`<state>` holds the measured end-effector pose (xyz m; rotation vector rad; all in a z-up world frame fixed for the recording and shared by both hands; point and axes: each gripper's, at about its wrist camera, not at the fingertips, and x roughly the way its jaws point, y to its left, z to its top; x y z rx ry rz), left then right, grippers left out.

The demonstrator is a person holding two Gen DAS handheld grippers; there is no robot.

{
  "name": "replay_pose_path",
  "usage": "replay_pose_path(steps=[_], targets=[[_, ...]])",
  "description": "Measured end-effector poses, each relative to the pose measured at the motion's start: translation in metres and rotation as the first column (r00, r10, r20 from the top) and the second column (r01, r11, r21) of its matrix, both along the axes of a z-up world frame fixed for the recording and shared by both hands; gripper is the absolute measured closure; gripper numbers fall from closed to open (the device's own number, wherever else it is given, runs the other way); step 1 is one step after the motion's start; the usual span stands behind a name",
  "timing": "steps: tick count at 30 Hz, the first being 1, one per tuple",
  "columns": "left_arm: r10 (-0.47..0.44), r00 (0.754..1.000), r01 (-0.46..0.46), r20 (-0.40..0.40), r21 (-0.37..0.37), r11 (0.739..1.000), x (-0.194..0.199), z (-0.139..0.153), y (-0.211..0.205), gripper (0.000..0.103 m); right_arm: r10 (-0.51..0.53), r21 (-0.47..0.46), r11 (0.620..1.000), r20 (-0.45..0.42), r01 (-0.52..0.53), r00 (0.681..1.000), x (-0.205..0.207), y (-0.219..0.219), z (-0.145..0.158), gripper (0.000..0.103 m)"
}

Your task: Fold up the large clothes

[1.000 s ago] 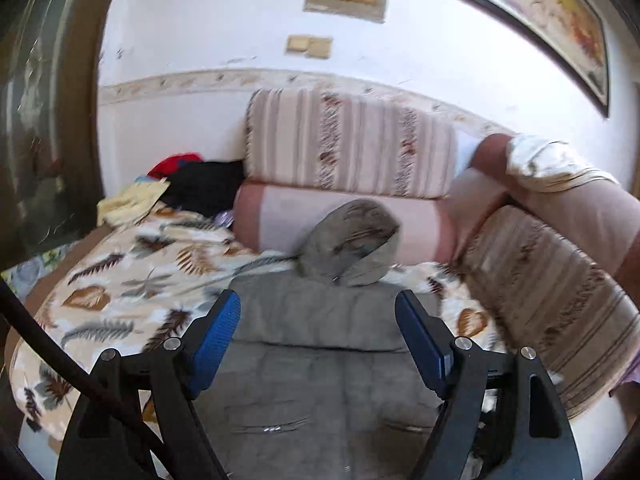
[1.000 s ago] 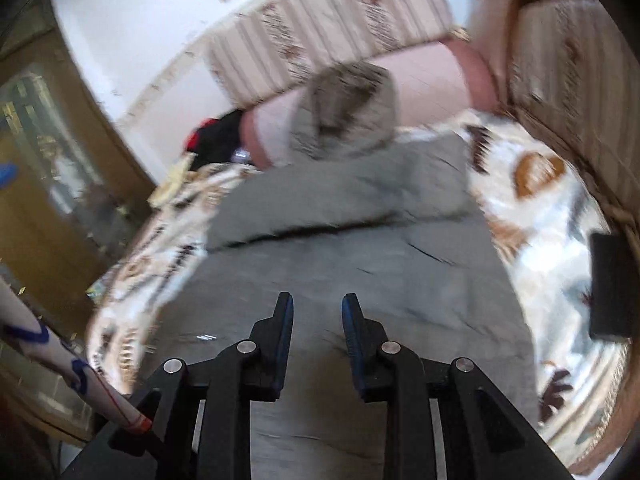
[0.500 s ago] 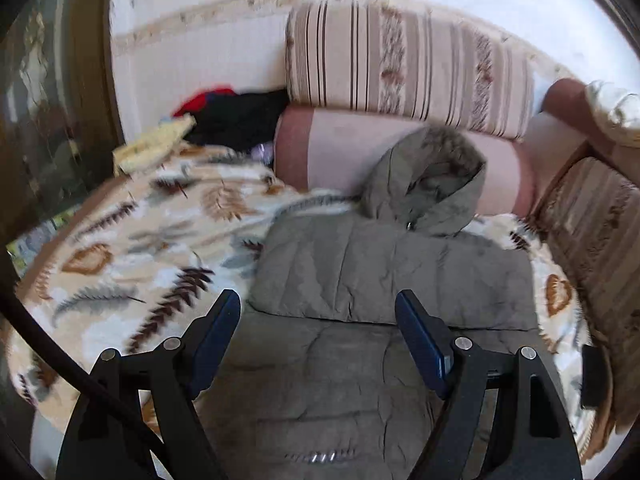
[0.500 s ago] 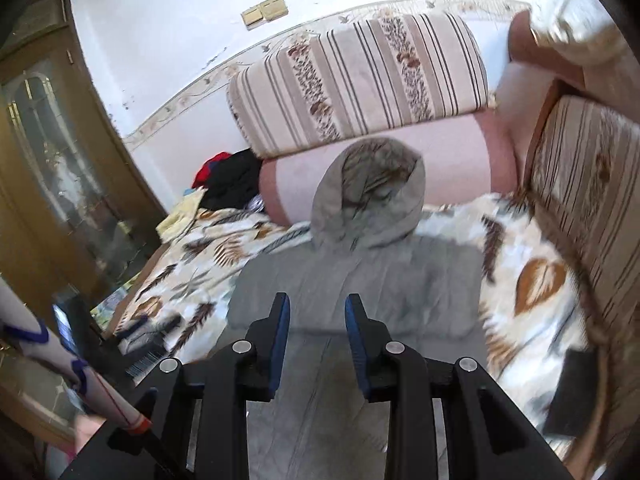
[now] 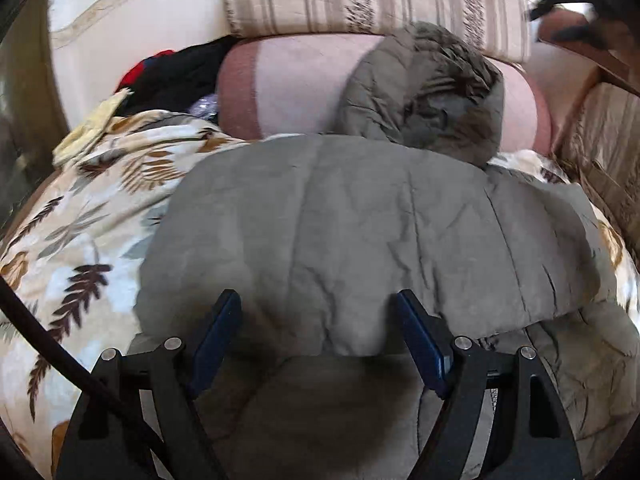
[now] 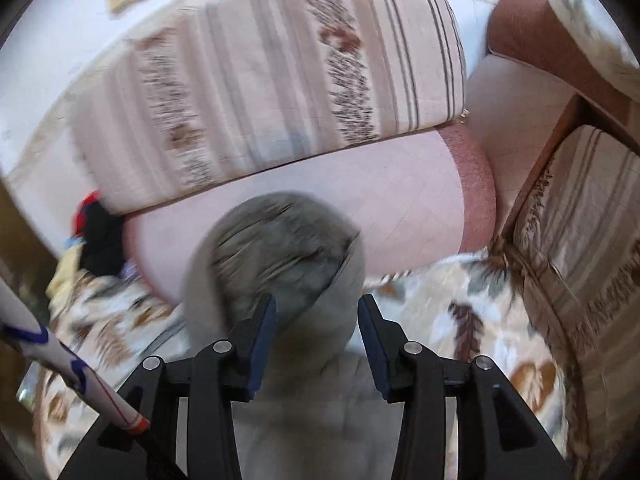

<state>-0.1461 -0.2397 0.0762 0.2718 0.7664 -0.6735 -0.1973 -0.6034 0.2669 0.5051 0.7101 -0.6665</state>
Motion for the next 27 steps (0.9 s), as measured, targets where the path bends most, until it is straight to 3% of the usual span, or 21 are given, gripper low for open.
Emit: replay_pose_path(steps=[5,10,11,12,13,16,19,24,27], targets=[[-0.038,0.999,0.038,-0.037,-0.016,0.999,0.003,-0.004,-0.003,0.024,-0.053,0.005,0.999,-0.077,0.054,0.996,0.067,-0.070,-0.060,0.057],[-0.033,0.998,0.033,-0.053,0.004,0.999,0.011,-0.013,-0.010,0.022,-0.095,-0.059,0.994,-0.143,0.088,0.985,0.104,-0.104,-0.100,0.057],[-0.032,0.998,0.033,-0.054,0.007,0.999,0.011,-0.014,-0.011,0.021,-0.092,-0.050,0.995,-0.155,0.085,0.984,0.108,-0.107,-0.107,0.072],[-0.032,0.998,0.032,-0.054,0.009,0.999,0.012,-0.015,-0.011,0.021,-0.074,-0.030,0.997,-0.152,0.071,0.986,0.109,-0.107,-0.111,0.097],[-0.031,0.998,0.031,-0.054,0.011,0.999,0.012,-0.015,-0.011,0.021,-0.065,-0.023,0.998,-0.153,0.062,0.986,0.109,-0.104,-0.113,0.097],[-0.029,0.998,0.029,-0.048,0.012,1.000,0.012,-0.014,-0.011,0.021,-0.056,-0.100,0.994,-0.108,0.045,0.993,0.092,-0.079,-0.094,0.098],[-0.018,0.999,0.018,-0.051,-0.002,1.000,0.011,-0.011,-0.006,0.021,-0.001,-0.111,0.994,-0.017,-0.001,1.000,0.061,-0.046,-0.064,0.098],[0.011,0.998,-0.015,-0.055,-0.071,0.997,0.018,0.009,0.012,0.021,0.118,-0.177,0.979,0.087,-0.101,0.989,0.001,0.036,-0.020,0.099],[0.048,0.998,-0.053,-0.043,-0.132,0.990,0.028,0.028,0.031,0.021,0.184,-0.213,0.965,0.124,-0.155,0.975,-0.048,0.091,-0.011,0.099]])
